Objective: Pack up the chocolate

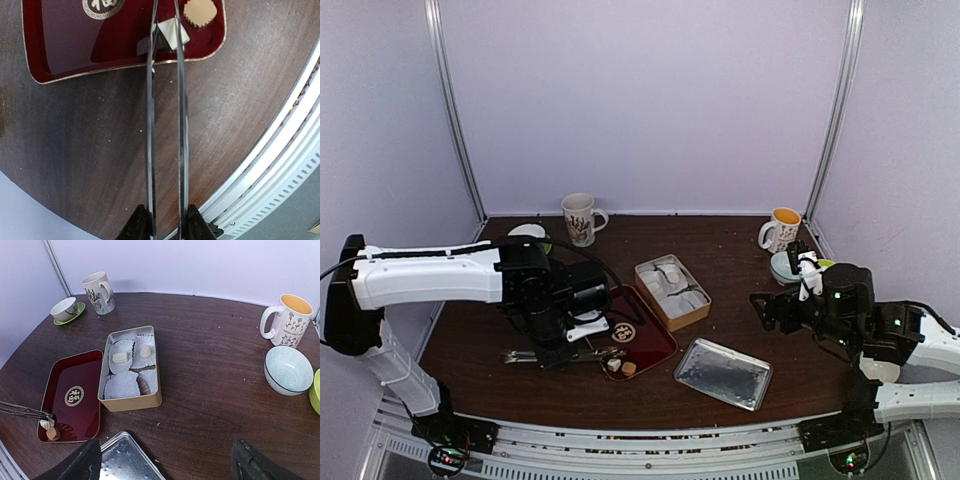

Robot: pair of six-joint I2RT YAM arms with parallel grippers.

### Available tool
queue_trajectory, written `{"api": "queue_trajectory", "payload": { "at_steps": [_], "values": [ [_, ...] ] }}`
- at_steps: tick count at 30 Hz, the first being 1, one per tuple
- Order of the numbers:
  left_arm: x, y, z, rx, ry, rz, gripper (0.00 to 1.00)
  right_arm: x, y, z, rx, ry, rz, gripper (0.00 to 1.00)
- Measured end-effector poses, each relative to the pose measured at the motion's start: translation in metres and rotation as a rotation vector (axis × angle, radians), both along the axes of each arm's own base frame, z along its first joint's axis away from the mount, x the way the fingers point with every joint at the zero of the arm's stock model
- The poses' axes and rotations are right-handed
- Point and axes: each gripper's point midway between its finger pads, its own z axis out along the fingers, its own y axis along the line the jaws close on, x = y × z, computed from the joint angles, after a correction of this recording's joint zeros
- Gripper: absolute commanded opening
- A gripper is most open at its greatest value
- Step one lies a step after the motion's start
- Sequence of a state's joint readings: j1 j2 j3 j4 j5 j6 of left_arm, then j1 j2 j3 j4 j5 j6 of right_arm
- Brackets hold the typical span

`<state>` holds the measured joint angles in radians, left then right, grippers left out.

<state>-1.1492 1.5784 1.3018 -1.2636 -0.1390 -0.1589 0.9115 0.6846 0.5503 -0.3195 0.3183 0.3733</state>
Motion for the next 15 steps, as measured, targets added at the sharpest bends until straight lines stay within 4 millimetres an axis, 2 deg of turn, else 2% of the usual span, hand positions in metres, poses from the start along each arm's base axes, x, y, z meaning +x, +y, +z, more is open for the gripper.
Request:
{"api": "queue_trajectory", "payload": {
  "at_steps": [9,15],
  "values": [
    [0.008,-0.009,0.024,-0.087,-0.064,0.009,0.26,0.000,0.000,0.000,-0.002,0.001,0.000,0.90],
    [0.009,-0.013,0.029,-0.114,-0.067,0.010,0.30,0.000,0.000,0.000,-0.003,0.001,0.001,0.90]
  ]
}}
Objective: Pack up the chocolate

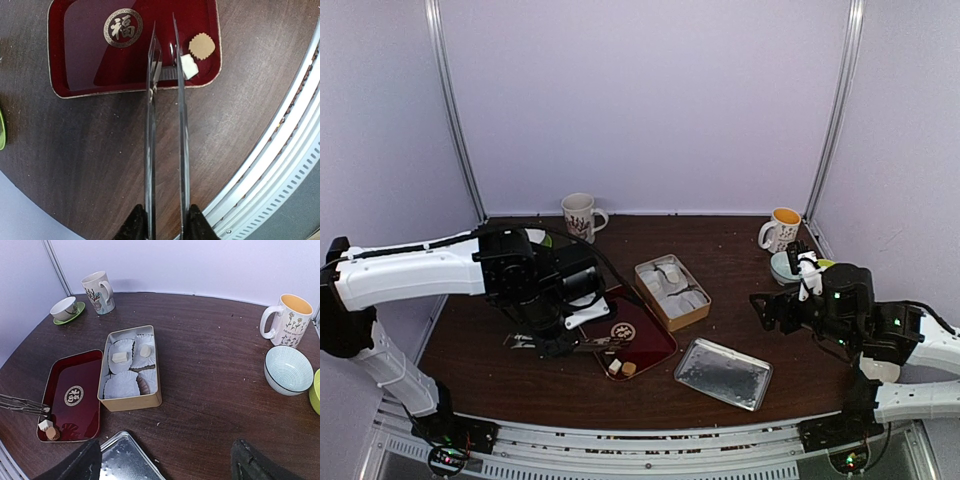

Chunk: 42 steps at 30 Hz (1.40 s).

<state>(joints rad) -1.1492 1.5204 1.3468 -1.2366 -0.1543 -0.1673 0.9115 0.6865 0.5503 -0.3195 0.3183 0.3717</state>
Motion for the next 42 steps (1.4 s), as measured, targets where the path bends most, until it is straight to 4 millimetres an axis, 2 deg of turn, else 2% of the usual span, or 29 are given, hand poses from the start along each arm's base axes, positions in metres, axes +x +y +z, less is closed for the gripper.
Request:
{"api": "queue_trajectory", "payload": {
  "at_steps": [4,8,20,25,34,42],
  "values": [
    [-0.001,0.000,0.000,-0.002,0.005,-0.002,0.35,0.000,0.000,0.000,-0.001,0.000,0.000,0.90],
    [-0.001,0.001,0.000,0.003,0.006,0.002,0.29,0.000,0.000,0.000,0.000,0.000,0.000,0.90],
    [-0.007,0.026,0.015,0.017,-0.017,0.028,0.28,0.000,0.000,0.000,0.000,0.000,0.000,0.90],
    [-0.008,0.029,0.019,0.008,-0.020,0.030,0.28,0.000,0.000,-0.001,-0.001,0.002,0.000,0.90],
    [-0.020,0.031,0.006,0.035,0.057,0.024,0.26,0.000,0.001,-0.002,-0.005,0.006,0.000,0.90],
    [-0.022,0.031,-0.004,0.069,0.082,0.024,0.25,0.000,0.001,-0.002,-0.005,0.006,0.000,0.90]
  ]
}}
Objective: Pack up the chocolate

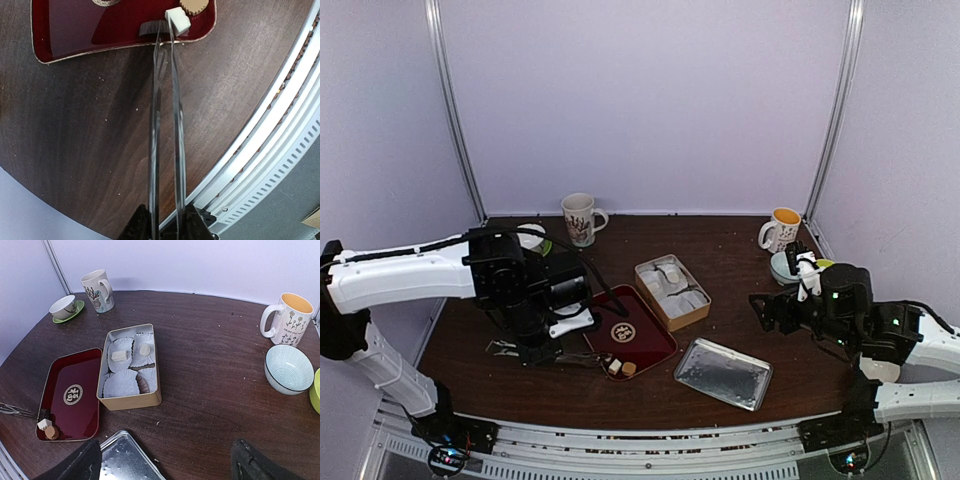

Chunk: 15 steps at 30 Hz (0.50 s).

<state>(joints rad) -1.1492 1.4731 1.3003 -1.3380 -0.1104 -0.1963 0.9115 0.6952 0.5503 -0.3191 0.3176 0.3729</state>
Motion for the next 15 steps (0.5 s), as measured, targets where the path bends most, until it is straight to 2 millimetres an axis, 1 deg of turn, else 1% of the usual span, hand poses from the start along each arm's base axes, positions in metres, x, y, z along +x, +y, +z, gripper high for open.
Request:
{"api": "queue_trajectory", "payload": {
  "at_steps": [7,15],
  "values": [
    [0.001,-0.002,-0.009,0.035,0.018,-0.008,0.24,0.000,0.000,0.000,-0.001,0.000,0.000,0.90],
    [0.006,-0.012,-0.002,0.013,-0.002,-0.015,0.24,0.000,0.000,0.000,-0.001,0.000,0.000,0.90]
  ]
}}
